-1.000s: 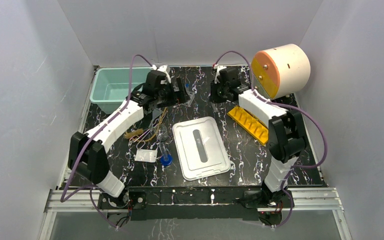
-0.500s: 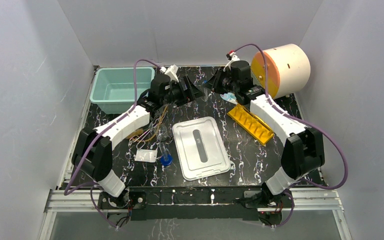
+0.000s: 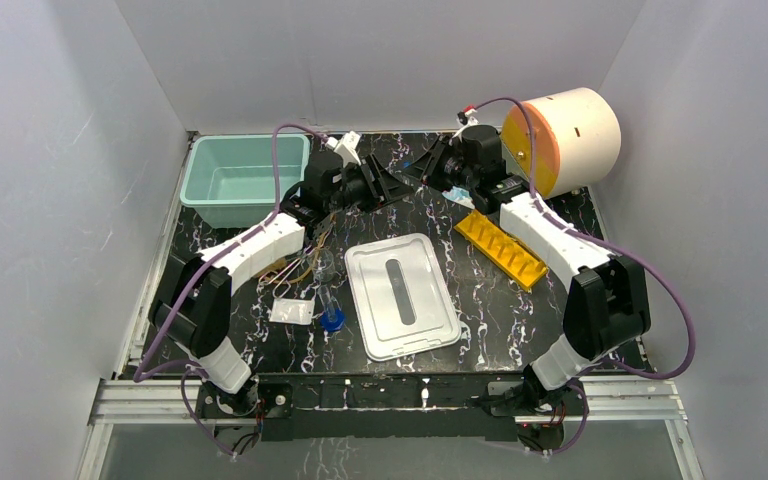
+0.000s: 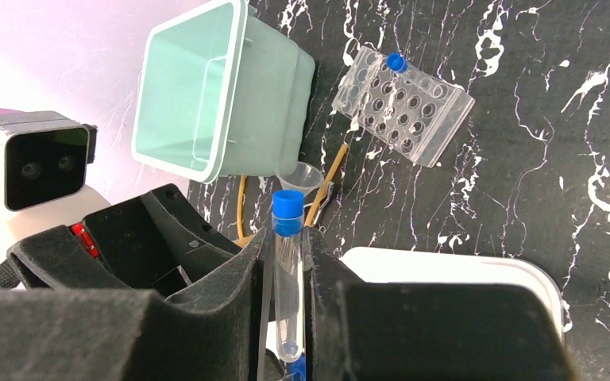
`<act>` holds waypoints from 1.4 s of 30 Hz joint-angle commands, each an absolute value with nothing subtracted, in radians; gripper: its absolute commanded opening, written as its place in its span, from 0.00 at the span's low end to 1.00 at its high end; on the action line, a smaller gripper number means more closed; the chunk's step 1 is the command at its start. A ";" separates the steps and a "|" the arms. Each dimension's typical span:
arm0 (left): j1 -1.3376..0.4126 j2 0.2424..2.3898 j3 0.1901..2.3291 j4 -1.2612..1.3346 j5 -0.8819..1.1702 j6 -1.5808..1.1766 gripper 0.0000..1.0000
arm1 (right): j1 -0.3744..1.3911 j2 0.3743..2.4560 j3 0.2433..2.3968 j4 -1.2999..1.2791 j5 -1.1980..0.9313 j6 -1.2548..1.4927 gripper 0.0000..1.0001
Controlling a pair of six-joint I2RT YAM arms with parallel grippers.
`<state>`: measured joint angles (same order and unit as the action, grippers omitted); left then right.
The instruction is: Organize the chemistry lab equipment
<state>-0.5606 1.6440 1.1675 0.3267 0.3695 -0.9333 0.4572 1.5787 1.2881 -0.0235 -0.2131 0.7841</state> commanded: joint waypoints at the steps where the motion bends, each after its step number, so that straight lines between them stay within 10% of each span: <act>1: -0.568 1.618 1.167 0.364 0.412 -0.925 0.46 | 0.451 1.540 1.281 0.060 -0.230 0.834 0.24; 14: -0.570 1.628 1.176 0.365 0.433 -0.854 0.00 | 0.449 1.544 1.272 0.064 -0.297 0.875 0.25; 23: -0.569 1.603 1.245 0.221 0.506 -0.656 0.00 | 0.377 1.548 1.334 -0.034 -0.474 0.738 0.73; 42: -0.569 1.580 1.314 0.008 0.557 -0.336 0.00 | 0.350 1.634 1.452 -0.150 -0.684 0.732 0.57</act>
<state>-0.5655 1.6421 1.2755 0.0517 0.5297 -0.4149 0.3496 1.6367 1.3865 -0.1562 -0.6521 0.7292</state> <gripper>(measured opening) 0.121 0.570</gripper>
